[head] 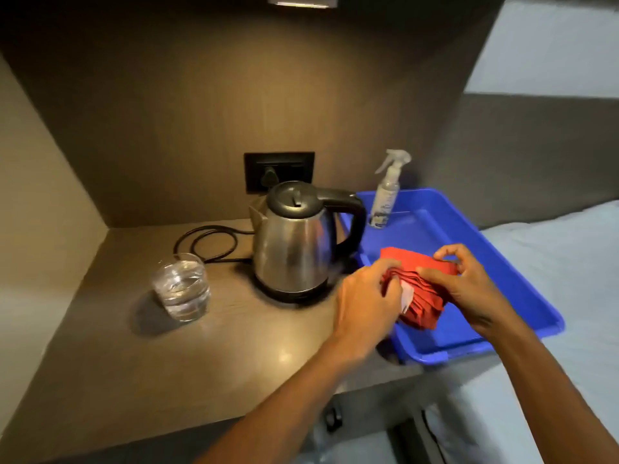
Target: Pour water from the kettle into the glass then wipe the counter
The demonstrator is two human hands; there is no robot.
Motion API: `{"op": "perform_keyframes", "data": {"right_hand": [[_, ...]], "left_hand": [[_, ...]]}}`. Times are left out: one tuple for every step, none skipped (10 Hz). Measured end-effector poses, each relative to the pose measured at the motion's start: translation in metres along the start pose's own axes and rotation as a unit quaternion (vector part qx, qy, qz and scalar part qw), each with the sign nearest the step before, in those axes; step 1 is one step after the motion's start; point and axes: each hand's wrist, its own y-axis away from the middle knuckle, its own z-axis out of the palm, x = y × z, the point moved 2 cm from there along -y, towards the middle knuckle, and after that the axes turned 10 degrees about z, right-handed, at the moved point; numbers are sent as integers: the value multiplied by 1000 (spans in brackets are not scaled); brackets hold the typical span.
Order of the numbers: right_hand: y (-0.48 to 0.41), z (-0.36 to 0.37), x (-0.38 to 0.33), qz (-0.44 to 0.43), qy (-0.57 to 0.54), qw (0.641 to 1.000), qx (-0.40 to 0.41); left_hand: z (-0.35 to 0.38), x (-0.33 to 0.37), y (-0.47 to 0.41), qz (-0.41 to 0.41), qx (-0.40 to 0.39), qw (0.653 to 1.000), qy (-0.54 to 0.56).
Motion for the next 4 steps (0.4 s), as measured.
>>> {"op": "perform_keyframes", "data": {"right_hand": [[-9, -39, 11, -17, 127, 987, 99], [-18, -64, 24, 34, 276, 955, 104], [-16, -79, 51, 111, 436, 888, 99], [-6, -89, 59, 81, 491, 863, 85]], "left_hand": [[46, 15, -15, 12, -101, 994, -45], [79, 19, -16, 14, -211, 967, -140], [96, 13, -1, 21, -293, 920, -260], [95, 15, 14, 39, -229, 927, -293]]}}
